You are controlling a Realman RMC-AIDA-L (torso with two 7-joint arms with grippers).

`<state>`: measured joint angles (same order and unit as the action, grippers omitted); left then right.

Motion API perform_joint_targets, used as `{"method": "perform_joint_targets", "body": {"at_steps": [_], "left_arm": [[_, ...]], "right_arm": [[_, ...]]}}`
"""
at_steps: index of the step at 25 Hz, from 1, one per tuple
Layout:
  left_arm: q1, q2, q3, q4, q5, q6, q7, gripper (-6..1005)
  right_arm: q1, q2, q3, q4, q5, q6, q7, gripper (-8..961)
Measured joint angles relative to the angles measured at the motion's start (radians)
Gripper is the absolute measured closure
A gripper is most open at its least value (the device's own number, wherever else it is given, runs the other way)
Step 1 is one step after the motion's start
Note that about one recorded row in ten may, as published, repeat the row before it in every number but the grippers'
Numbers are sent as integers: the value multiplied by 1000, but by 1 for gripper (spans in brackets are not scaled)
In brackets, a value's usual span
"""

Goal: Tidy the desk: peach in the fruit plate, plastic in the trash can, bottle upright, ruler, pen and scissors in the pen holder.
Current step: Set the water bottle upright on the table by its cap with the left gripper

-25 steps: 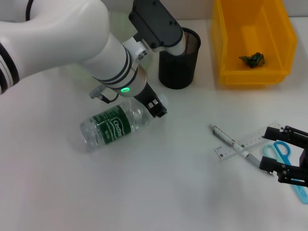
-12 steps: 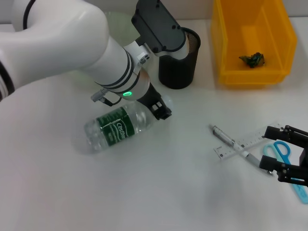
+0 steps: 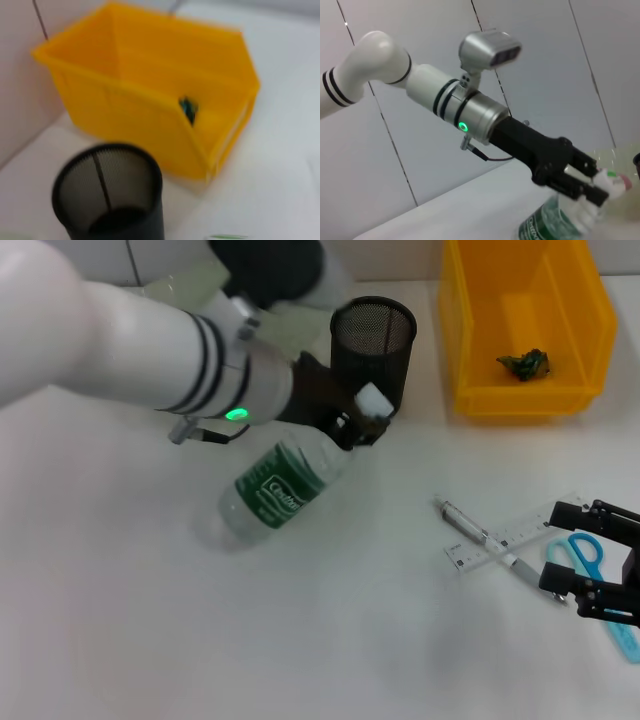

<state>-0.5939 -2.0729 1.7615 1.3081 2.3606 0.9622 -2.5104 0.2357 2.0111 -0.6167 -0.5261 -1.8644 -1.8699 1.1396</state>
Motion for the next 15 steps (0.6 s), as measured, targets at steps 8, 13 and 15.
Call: {"method": "perform_joint_targets", "body": {"at_steps": [8, 13, 15], "left_arm": [[126, 2, -152, -1, -334, -7, 293, 551], [215, 3, -214, -57, -575, -7, 533, 551], [232, 3, -229, -87, -658, -1, 610, 550]], "right_arm": [[1, 0, 1, 0, 2, 2, 0, 137], [1, 0, 2, 0, 5, 2, 0, 137], [4, 0, 2, 0, 5, 2, 0, 137]]}}
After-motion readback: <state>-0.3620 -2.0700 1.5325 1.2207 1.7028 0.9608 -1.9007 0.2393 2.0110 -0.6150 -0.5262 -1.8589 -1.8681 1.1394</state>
